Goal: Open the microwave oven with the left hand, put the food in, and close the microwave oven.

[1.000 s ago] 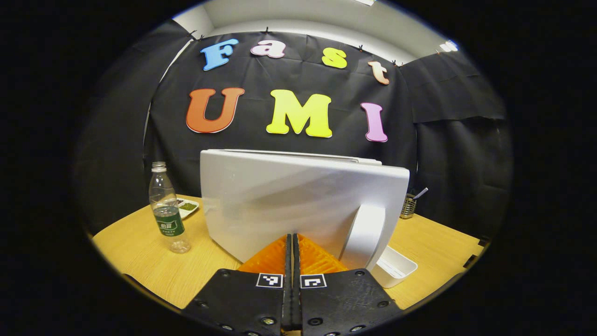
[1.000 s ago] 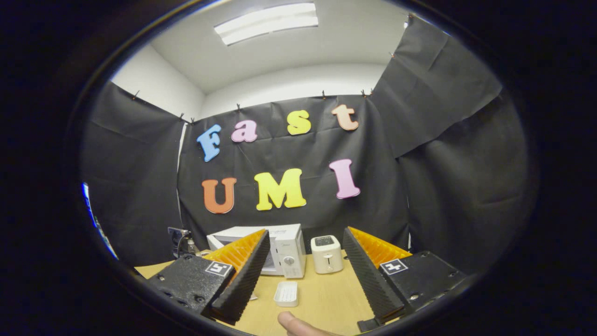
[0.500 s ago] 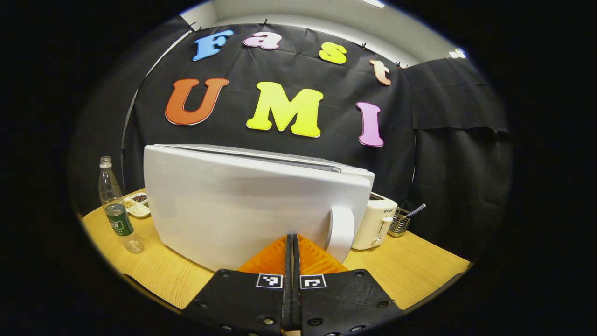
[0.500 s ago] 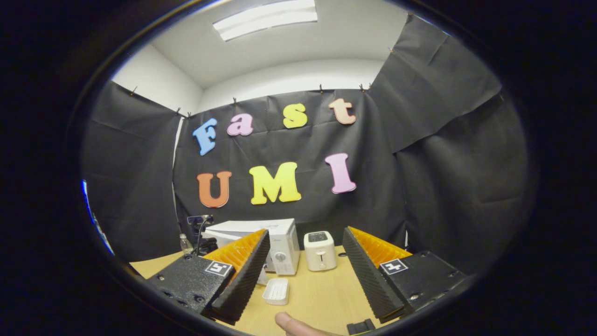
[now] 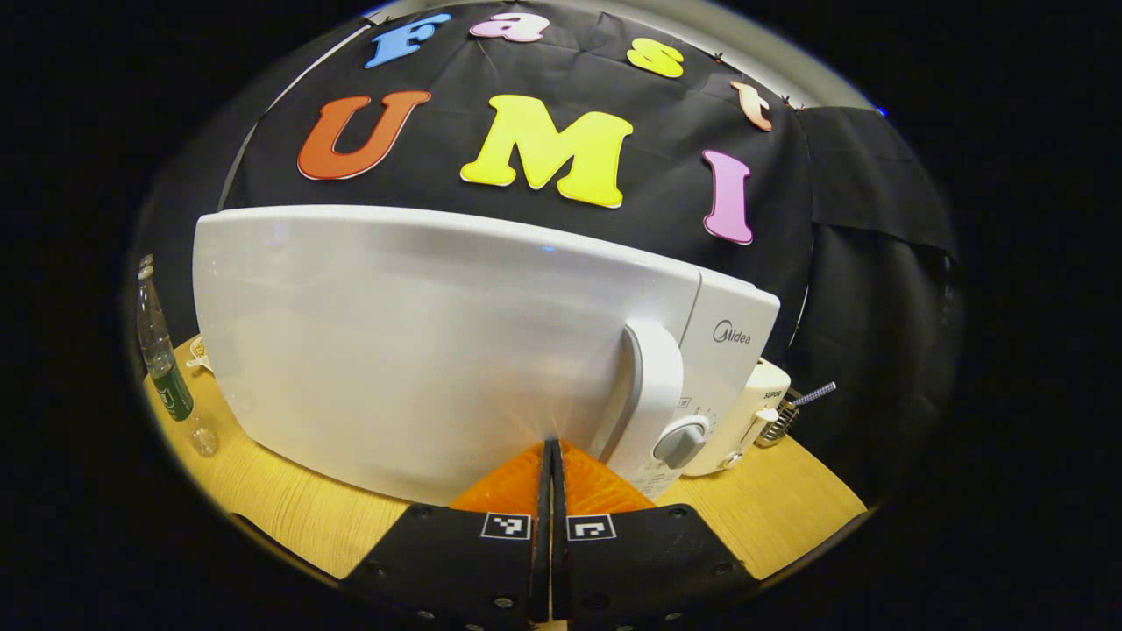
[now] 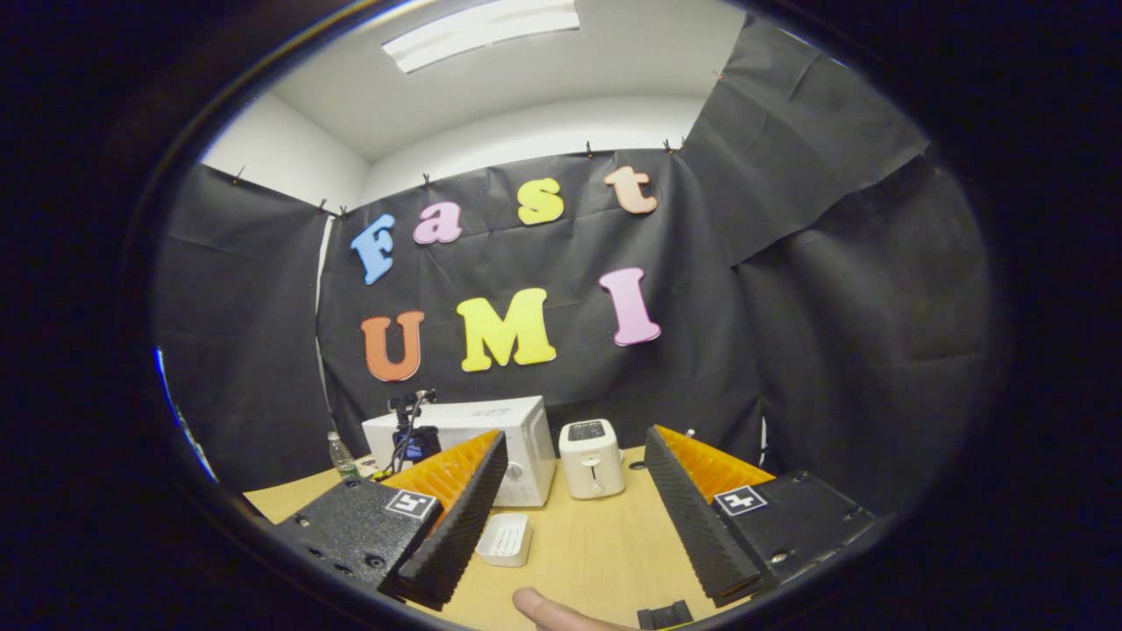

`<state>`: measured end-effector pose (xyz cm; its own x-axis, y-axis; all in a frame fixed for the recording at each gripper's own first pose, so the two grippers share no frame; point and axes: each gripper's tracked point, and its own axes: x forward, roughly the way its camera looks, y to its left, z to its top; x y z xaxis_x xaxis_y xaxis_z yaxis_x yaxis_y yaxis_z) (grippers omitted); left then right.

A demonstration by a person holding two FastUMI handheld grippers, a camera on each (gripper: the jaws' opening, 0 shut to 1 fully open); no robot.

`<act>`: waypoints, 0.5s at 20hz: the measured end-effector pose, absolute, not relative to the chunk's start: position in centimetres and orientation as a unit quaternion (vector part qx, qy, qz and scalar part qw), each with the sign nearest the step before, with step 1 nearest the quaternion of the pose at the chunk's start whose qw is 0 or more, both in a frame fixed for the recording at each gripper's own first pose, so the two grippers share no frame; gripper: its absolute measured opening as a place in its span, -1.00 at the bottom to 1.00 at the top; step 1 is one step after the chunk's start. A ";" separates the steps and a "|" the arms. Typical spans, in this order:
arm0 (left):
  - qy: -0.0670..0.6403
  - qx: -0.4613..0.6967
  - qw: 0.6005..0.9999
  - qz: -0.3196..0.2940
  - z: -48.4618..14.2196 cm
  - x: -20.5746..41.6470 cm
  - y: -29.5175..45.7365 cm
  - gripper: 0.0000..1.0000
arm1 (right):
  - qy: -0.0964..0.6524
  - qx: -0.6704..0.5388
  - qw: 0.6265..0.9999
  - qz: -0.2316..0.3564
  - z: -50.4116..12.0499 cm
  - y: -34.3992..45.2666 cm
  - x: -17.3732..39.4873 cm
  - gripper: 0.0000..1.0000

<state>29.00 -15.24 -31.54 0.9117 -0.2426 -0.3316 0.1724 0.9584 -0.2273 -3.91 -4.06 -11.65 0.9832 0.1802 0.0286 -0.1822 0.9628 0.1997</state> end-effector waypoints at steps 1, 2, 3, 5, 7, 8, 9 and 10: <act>0.174 -0.086 0.975 -0.110 -31.7 28.8 -15.3 -0.99 | -0.005 0.103 0.991 0.086 -11.7 -4.4 -3.7 0.99; 0.174 -0.079 0.975 -0.112 -31.8 29.0 -15.3 -0.99 | -0.004 0.105 0.991 0.081 -11.7 -4.4 -3.7 0.99; 0.175 -0.076 0.975 -0.113 -31.7 28.9 -15.3 -0.99 | -0.001 0.105 0.991 0.078 -11.7 -4.3 -3.7 0.99; 0.175 -0.077 0.974 -0.121 -31.4 28.5 -15.2 -0.99 | 0.005 0.103 0.992 0.078 -11.8 -3.9 -4.0 0.99; 0.171 -0.065 0.975 -0.130 -31.0 27.5 -15.0 -1.00 | 0.013 0.099 0.991 0.087 -11.6 -2.9 -4.5 0.99; 0.169 -0.054 0.976 -0.126 -30.6 26.8 -14.2 -0.99 | 0.012 0.096 0.991 0.090 -11.3 -2.6 -4.8 1.00; 0.170 -0.044 0.976 -0.126 -29.8 25.7 -13.8 -1.00 | 0.010 0.094 0.991 0.093 -10.9 -2.3 -5.1 0.99; 0.162 -0.036 0.978 -0.127 -28.6 24.4 -13.5 -0.99 | 0.007 0.095 0.991 0.093 -10.5 -2.1 -5.3 1.00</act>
